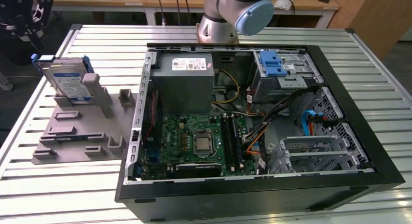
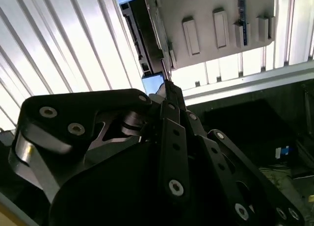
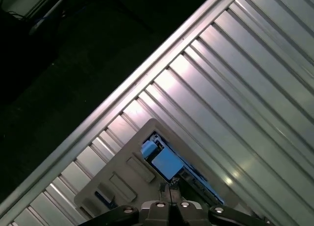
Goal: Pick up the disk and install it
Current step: 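Pick up the disk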
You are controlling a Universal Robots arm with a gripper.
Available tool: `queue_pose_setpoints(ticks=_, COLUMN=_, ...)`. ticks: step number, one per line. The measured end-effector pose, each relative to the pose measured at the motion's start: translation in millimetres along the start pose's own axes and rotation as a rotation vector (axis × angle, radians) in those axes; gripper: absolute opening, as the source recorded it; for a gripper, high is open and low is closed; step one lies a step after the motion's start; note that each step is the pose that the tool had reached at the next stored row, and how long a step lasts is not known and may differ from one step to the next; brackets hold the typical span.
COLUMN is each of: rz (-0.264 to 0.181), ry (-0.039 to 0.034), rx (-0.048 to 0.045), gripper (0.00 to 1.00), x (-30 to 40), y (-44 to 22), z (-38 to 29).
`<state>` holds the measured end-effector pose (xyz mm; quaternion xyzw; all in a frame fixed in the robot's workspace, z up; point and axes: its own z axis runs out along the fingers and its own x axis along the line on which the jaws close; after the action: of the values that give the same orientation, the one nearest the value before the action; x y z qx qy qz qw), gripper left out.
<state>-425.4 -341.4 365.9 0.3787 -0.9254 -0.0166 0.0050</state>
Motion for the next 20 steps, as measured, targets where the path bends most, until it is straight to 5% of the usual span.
queue_pose_setpoints(ticks=11, rz=-0.145, ry=0.0041, rx=0.0005, gripper=0.11, x=0.0, y=0.0, z=0.2)
queue_pose_setpoints(ticks=20, rz=-0.16, ry=0.0045, rx=0.0005, gripper=0.11, x=0.0, y=0.0, z=0.3)
